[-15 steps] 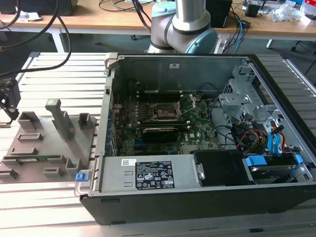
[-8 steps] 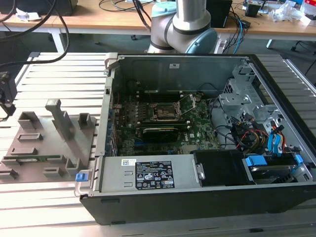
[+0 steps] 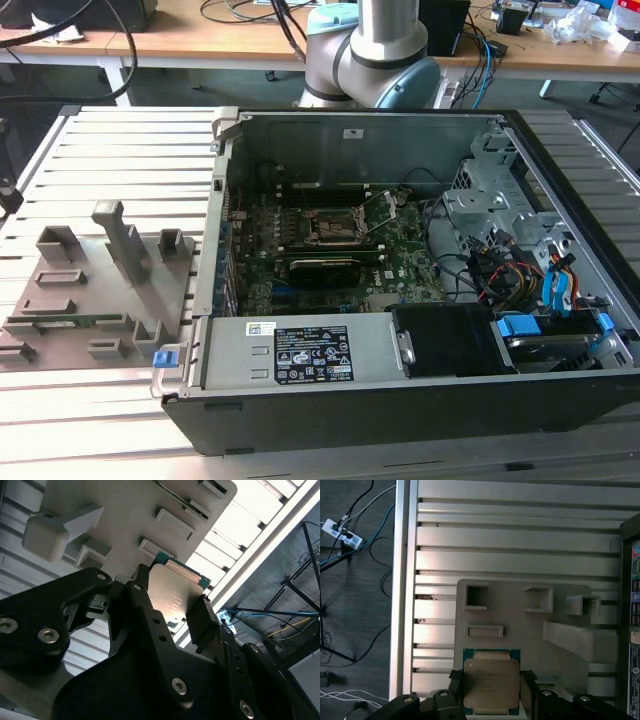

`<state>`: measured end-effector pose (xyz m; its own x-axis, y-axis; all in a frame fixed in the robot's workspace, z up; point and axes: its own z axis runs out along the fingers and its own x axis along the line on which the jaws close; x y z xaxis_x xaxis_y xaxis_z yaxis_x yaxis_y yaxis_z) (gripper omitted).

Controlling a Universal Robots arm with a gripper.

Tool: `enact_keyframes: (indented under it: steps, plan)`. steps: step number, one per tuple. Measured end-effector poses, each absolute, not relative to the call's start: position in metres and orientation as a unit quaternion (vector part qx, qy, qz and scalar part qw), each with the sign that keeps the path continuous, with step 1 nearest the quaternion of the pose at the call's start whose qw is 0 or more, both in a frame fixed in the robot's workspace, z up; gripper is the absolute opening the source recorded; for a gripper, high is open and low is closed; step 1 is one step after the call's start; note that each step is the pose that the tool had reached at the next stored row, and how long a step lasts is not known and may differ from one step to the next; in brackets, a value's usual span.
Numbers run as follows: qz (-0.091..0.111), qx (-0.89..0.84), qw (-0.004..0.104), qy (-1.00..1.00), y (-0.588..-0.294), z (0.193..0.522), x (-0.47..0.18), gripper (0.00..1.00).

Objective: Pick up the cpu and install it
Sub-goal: 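Pick up the cpu and move it towards the insertion slot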

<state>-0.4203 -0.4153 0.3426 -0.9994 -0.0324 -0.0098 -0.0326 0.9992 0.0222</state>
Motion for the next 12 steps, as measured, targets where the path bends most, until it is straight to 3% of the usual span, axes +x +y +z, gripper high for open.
enact_keyframes:
  steps: [12]
  plan:
    - [0.011,-0.016,0.005,1.0,-0.399,0.393,-0.42,0.55]
